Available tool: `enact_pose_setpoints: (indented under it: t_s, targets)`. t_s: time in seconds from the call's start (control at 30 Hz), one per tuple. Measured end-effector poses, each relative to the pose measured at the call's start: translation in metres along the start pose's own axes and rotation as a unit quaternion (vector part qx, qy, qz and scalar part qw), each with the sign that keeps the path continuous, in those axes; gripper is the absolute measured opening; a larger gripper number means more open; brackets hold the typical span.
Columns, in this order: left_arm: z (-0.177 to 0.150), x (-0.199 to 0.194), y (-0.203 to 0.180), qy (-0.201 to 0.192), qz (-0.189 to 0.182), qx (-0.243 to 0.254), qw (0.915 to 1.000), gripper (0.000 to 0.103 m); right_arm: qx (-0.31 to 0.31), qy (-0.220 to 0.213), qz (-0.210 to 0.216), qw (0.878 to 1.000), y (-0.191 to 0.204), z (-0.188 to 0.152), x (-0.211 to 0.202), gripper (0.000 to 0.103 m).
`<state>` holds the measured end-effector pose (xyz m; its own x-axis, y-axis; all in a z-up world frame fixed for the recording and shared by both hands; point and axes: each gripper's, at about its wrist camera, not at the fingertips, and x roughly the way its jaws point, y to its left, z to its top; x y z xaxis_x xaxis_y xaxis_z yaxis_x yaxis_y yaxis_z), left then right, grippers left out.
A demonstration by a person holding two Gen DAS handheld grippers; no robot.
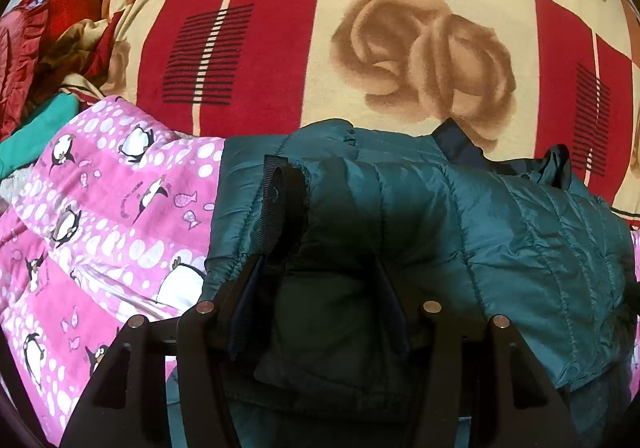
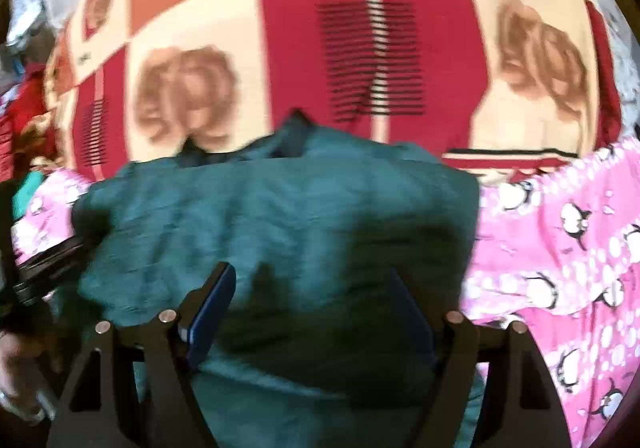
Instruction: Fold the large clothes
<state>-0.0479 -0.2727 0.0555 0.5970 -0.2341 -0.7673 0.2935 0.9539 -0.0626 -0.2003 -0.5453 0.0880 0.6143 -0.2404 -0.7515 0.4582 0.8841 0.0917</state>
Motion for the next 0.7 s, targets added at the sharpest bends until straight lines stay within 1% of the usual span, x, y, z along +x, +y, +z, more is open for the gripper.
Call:
enact_pose_setpoints:
  t_s: [0.13,0.27,0.37,0.47,0.57,0.63,0.7]
  targets:
    - [0.000,0.002,-0.001,-0.001,-0.001,-0.001,1.0000,0.032,0.005,0.025,-0.014,1.000,-0.013,-0.005,0.029,0.081]
    - [0.000,0.003,-0.002,-0.001,0.002,0.001,1.0000,0.033,-0.014,0.034,-0.021,0.999,-0.007,-0.009,0.042,0.081]
    - [0.000,0.003,-0.002,-0.002,0.004,0.003,1.0000,0.033,-0.008,0.037,-0.020,0.999,-0.009,-0.007,0.032,0.081]
    - [-0.001,0.003,-0.002,-0.002,0.003,0.002,1.0000,0.033,-0.011,0.013,-0.015,1.000,-0.007,-0.011,-0.002,0.081]
    - [-0.001,0.002,-0.002,-0.003,0.003,0.002,1.0000,0.033,-0.028,-0.003,-0.017,0.999,-0.003,-0.021,-0.020,0.081]
    - [-0.001,0.003,-0.002,-0.004,0.004,0.002,1.0000,0.034,-0.040,0.007,-0.029,0.999,-0.002,-0.026,-0.014,0.081]
    - [0.000,0.003,-0.003,-0.006,0.004,0.004,1.0000,0.035,-0.036,0.033,-0.039,0.998,-0.004,-0.029,0.004,0.081]
